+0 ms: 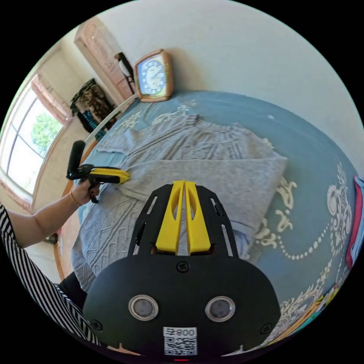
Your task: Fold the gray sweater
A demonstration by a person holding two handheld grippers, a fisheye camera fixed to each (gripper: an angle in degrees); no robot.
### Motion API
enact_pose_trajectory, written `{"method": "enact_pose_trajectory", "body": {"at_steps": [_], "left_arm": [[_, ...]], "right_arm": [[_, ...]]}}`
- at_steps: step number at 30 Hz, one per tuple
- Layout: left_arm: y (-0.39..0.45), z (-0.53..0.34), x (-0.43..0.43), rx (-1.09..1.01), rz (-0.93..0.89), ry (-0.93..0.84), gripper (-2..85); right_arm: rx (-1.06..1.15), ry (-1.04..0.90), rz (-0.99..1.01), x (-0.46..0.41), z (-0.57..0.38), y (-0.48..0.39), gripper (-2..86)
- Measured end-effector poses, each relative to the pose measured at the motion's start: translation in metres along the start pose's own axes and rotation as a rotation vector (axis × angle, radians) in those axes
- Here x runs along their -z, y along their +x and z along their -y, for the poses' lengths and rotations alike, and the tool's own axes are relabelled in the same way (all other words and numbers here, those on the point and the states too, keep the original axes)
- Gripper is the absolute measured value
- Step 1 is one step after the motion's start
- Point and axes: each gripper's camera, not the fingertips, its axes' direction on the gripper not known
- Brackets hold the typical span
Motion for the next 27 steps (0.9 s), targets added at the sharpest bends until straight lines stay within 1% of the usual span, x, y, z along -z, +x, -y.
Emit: {"method": "enact_pose_trajectory", "body": {"at_steps": [2, 3, 4, 5, 7, 11, 13, 15, 17, 22, 24, 25, 27], "left_arm": [[-0.002, -0.007, 0.004, 0.017, 0.052, 0.014, 3.6], [-0.004, -0.007, 0.006, 0.023, 0.042, 0.009, 3.4], [-0.006, -0.010, 0.009, 0.028, 0.031, 0.014, 3.0], [-0.007, -0.013, 0.013, 0.031, 0.028, 0.016, 2.8], [-0.007, -0.015, 0.017, 0.024, 0.042, 0.009, 2.5], [-0.008, -0.022, 0.027, 0.019, 0.059, 0.003, 2.0], [-0.008, -0.025, 0.031, 0.013, 0.073, 0.001, 2.0], [-0.008, -0.029, 0.035, 0.009, 0.085, 0.000, 1.9], [-0.012, -0.033, 0.039, 0.018, 0.078, 0.002, 1.7], [-0.016, -0.042, 0.049, 0.041, 0.096, 0.012, 1.0], [-0.009, -0.046, 0.057, 0.028, 0.118, 0.036, 0.8], [-0.004, -0.050, 0.061, 0.012, 0.132, 0.054, 0.7], [0.000, -0.056, 0.064, 0.003, 0.143, 0.061, 0.6]], "right_arm": [[-0.133, -0.025, -0.095, 0.001, -0.001, 0.066, 0.2], [-0.163, -0.047, -0.110, -0.004, -0.002, 0.081, 0.2], [-0.195, -0.117, -0.092, -0.020, -0.004, 0.108, 0.2], [-0.229, -0.064, 0.008, -0.018, -0.007, 0.126, 0.1], [-0.244, -0.053, 0.056, -0.013, -0.002, 0.140, 0.1], [-0.229, 0.066, -0.123, 0.013, 0.029, 0.168, 0.1], [-0.258, 0.069, -0.147, 0.011, 0.049, 0.196, 0.1], [-0.291, 0.019, -0.145, -0.003, 0.067, 0.225, 0.1], [-0.304, -0.076, -0.139, -0.027, 0.080, 0.253, 0.1], [-0.339, 0.011, -0.093, -0.013, 0.075, 0.271, 0.1], [-0.295, 0.063, -0.071, 0.005, 0.065, 0.259, 0.1], [-0.237, 0.084, -0.020, 0.013, 0.054, 0.245, 0.1], [-0.169, 0.051, -0.030, 0.012, 0.036, 0.224, 0.1]]}}
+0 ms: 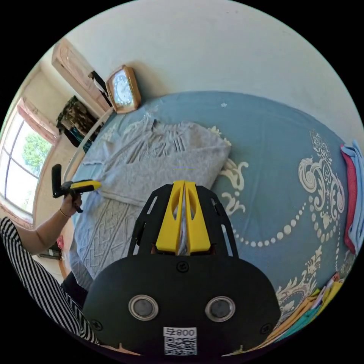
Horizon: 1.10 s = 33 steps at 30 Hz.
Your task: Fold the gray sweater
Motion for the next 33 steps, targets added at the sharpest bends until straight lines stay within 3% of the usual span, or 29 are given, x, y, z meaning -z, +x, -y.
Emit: {"method": "enact_pose_trajectory", "body": {"at_steps": [2, 9, 16, 20, 28, 33], "left_arm": [[-0.005, -0.008, -0.009, 0.023, 0.015, -0.047, 0.7], [-0.040, -0.034, 0.020, 0.213, -0.046, 0.104, 4.0], [-0.170, -0.140, 0.103, 0.838, -0.035, 0.602, 10.3], [-0.232, -0.174, 0.118, 1.077, 0.059, 0.690, 10.9], [-0.273, -0.148, 0.093, 1.072, 0.167, 0.540, 4.0], [-0.223, -0.105, 0.071, 0.653, 0.110, 0.519, 2.8]], "right_arm": [[0.010, -0.140, -0.102, -0.032, -0.019, 0.000, 0.2], [0.040, -0.092, -0.118, -0.019, 0.003, 0.000, 0.2], [0.277, -0.123, 0.059, -0.047, 0.038, -0.068, 1.2], [0.321, -0.197, 0.152, -0.080, 0.057, -0.096, 2.3], [0.303, -0.237, 0.301, -0.092, 0.077, -0.096, 3.8], [0.203, -0.219, 0.487, -0.082, 0.101, -0.075, 7.1]]}}
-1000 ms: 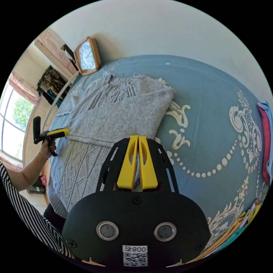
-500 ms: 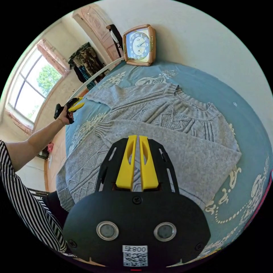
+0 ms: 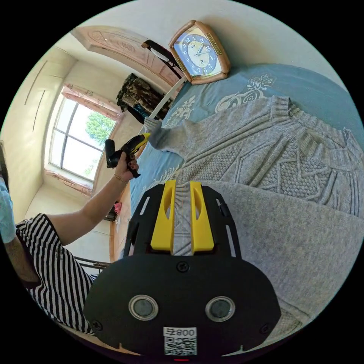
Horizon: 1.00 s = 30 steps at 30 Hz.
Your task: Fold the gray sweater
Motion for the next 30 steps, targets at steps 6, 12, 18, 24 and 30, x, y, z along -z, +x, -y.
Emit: {"method": "enact_pose_trajectory", "body": {"at_steps": [6, 12, 18, 24, 30], "left_arm": [[0.115, -0.086, -0.064, -0.549, 0.003, -0.235, 2.5], [0.147, -0.155, -0.099, -0.766, 0.167, -0.227, 2.3], [0.146, -0.191, -0.122, -0.856, 0.228, -0.236, 2.2], [0.149, -0.223, -0.149, -0.945, 0.294, -0.233, 2.3], [0.145, -0.243, -0.174, -0.948, 0.308, -0.235, 2.3]], "right_arm": [[-0.159, 0.037, 0.316, 0.011, 0.036, 0.031, 9.3], [-0.279, 0.005, 0.435, 0.011, 0.053, 0.049, 11.3], [-0.155, 0.036, 0.340, 0.031, 0.053, 0.023, 13.6], [-0.143, 0.016, 0.371, 0.035, 0.052, 0.006, 12.2], [-0.080, -0.041, 0.266, 0.033, 0.059, -0.034, 3.5]]}}
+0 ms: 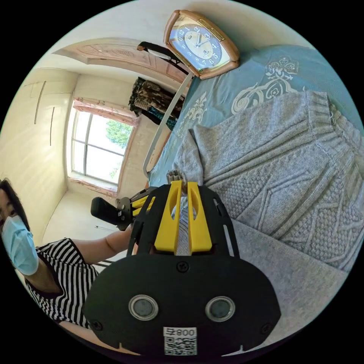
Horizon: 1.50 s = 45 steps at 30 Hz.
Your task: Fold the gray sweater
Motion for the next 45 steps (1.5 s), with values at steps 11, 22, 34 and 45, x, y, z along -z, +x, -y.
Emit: {"method": "enact_pose_trajectory", "body": {"at_steps": [11, 22, 34, 45], "left_arm": [[0.049, 0.057, 0.024, -0.037, 0.000, 0.339, 2.4], [0.185, 0.093, -0.053, -0.255, -0.257, 0.246, 2.5], [0.219, 0.113, -0.131, -0.290, -0.317, 0.067, 2.8], [0.218, 0.129, -0.170, -0.317, -0.374, -0.041, 4.9]], "right_arm": [[0.290, 0.257, -0.081, 0.144, -0.058, -0.145, 1.8], [-0.001, 0.249, -0.280, 0.211, -0.220, -0.126, 1.7], [-0.113, 0.184, -0.256, 0.191, -0.271, -0.105, 1.9], [-0.186, 0.137, -0.199, 0.183, -0.310, -0.100, 1.9]]}}
